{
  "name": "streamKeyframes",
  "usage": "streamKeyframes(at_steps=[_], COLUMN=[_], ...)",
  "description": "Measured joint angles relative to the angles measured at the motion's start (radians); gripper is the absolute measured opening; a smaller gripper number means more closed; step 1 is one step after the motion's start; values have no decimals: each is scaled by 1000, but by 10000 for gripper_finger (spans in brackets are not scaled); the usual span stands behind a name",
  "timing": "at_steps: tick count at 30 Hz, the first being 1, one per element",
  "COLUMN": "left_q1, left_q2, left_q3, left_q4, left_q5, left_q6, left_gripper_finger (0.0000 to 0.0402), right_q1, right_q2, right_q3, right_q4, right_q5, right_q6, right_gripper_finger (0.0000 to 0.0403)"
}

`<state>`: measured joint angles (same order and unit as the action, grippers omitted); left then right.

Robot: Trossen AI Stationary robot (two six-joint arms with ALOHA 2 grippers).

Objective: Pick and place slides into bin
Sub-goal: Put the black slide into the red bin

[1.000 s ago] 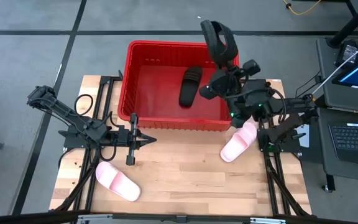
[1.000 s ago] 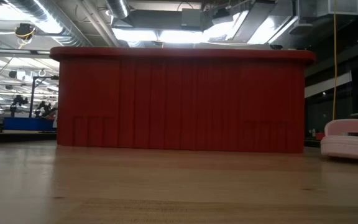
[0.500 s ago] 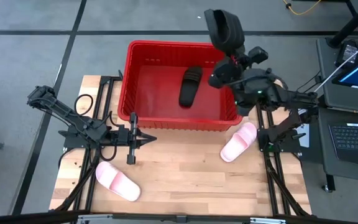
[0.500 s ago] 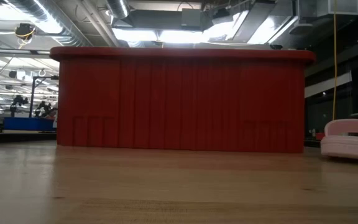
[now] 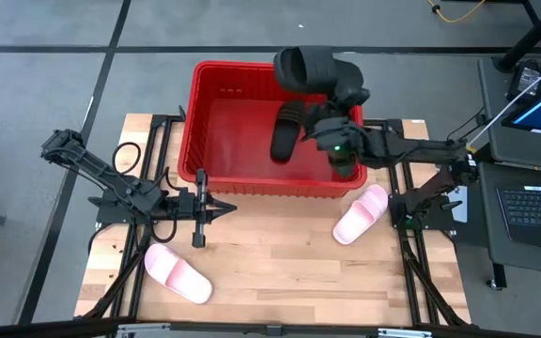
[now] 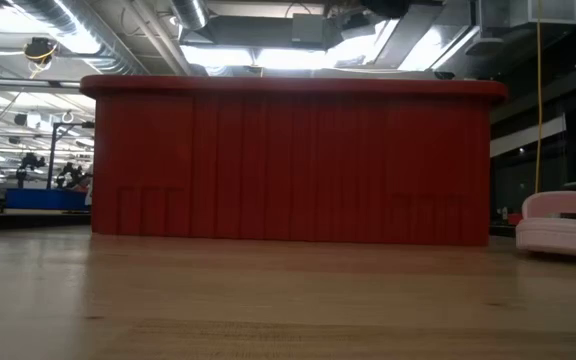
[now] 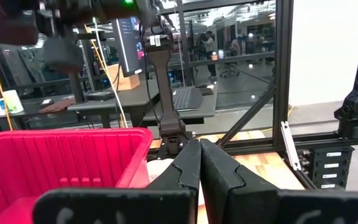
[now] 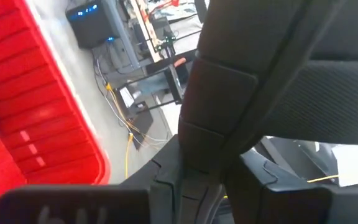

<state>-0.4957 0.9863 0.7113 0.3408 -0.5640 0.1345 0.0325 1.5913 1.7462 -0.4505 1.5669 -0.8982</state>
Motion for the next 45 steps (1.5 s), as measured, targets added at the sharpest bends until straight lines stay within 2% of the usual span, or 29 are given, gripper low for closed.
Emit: streamKeyframes(at_steps=[10, 18, 22, 29, 35, 38, 41, 43, 45], left_q1=[0, 9, 28, 106, 179, 207, 225, 232, 242], left_q2=[0, 0, -1, -1, -3, -3, -3, -3, -3], left_q3=[0, 0, 0, 0, 0, 0, 0, 0, 0], left_q4=[0, 85, 120, 237, 261, 261, 261, 260, 255], left_q5=[-31, -120, -119, -111, -36, -20, -16, -15, -13], left_q6=[0, 2, -15, -47, -27, -43, -43, -43, -43], left_gripper_finger=[1, 1, 6, 12, 43, 57, 67, 72, 74], right_q1=[-16, -16, -15, -11, -11, -11, -11, -14, -23], right_q2=[0, -2, -1, -2, -2, -2, -2, -2, -2], right_q3=[-118, -178, -185, -185, -185, -184, -184, -184, -184], right_q4=[-65, -117, -184, -286, -308, -351, -425, -488, -548], right_q5=[-65, -80, -92, -130, -139, -205, -266, -322, -422], right_q6=[46, 56, 62, 185, 217, 226, 308, 442, 618], right_gripper_finger=[88, 88, 88, 88, 88, 88, 88, 88, 88])
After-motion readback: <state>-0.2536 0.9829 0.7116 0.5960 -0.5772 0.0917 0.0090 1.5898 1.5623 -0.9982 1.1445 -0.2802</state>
